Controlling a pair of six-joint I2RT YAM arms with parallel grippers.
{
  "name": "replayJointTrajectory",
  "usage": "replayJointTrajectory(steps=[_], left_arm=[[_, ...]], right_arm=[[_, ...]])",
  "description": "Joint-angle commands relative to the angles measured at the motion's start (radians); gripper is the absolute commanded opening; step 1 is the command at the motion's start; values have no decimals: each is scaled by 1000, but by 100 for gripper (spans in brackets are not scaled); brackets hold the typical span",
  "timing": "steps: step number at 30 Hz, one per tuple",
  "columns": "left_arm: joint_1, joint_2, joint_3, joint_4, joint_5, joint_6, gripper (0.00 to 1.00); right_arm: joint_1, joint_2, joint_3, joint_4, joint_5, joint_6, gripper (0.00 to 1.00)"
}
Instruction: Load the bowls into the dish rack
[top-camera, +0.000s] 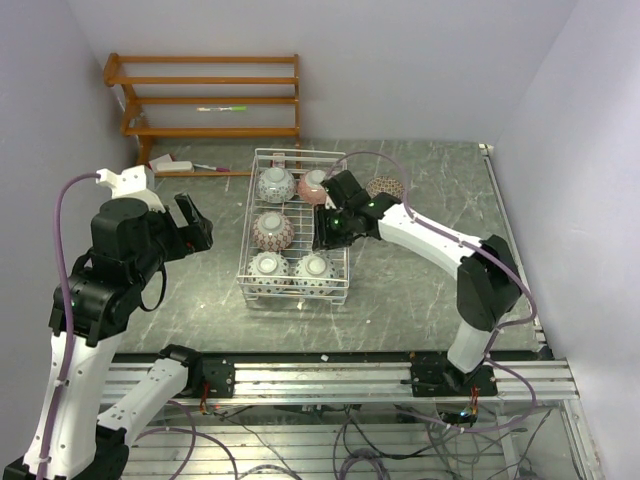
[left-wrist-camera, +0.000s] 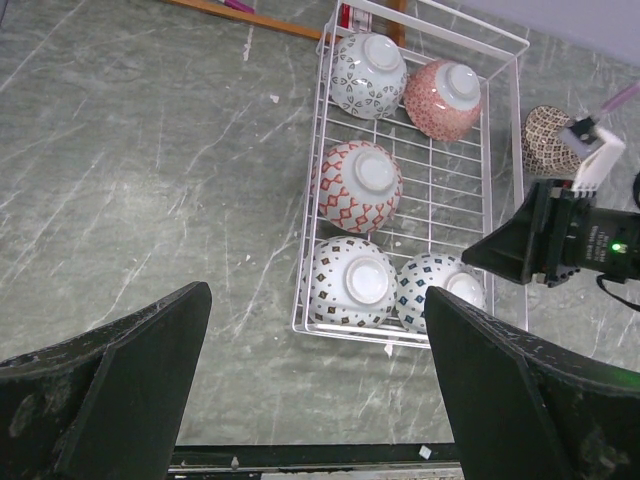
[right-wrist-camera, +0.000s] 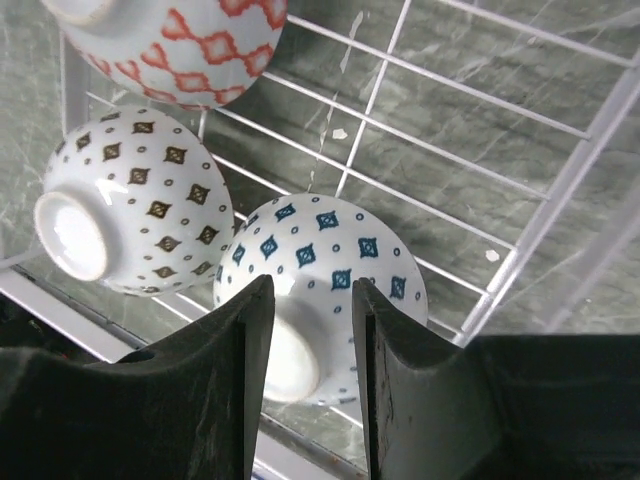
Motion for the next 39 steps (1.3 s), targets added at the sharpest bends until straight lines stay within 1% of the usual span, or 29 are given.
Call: replayJointTrajectory(steps=[1, 3, 7, 9, 12, 15, 19, 23, 28, 36, 38, 39], left_arm=[[-4, -7, -5, 14, 3, -8, 100], [-4, -6, -7, 13, 3, -8, 100], [-4, -7, -10, 15, 3, -10, 100], [-4, -6, -9, 17, 2, -9, 100], [-4, -1, -6, 16, 0, -6, 100], [-3, 7, -4, 16, 1, -2, 100], [-4, 23, -5, 23, 8, -1, 100], [-4, 41, -1, 30, 14, -3, 100], [-4, 56, 1, 27, 7, 1, 100], [-3, 74, -2, 21, -1, 2, 100], [-3, 80, -6, 22, -4, 2, 100], [-4, 83, -8, 25, -3, 3, 100]], right_arm=[[-1, -91, 99, -47, 121, -38, 38], [-1, -101, 173, -84, 179, -66, 40], [-18, -86, 311, -185, 291, -97, 50], [-60, -68, 350, -223, 315, -96, 50], [-156, -54, 344, -225, 293, -90, 50], [-266, -49, 318, -179, 246, -83, 50], [-343, 50, 349, -147, 193, -137, 50], [-363, 143, 361, -67, 131, -255, 50], [-367, 288, 426, -72, 149, -310, 50], [-370, 352, 409, 28, 255, -325, 50], [-369, 370, 415, 35, 265, -340, 48], [-370, 382, 420, 36, 264, -349, 45]])
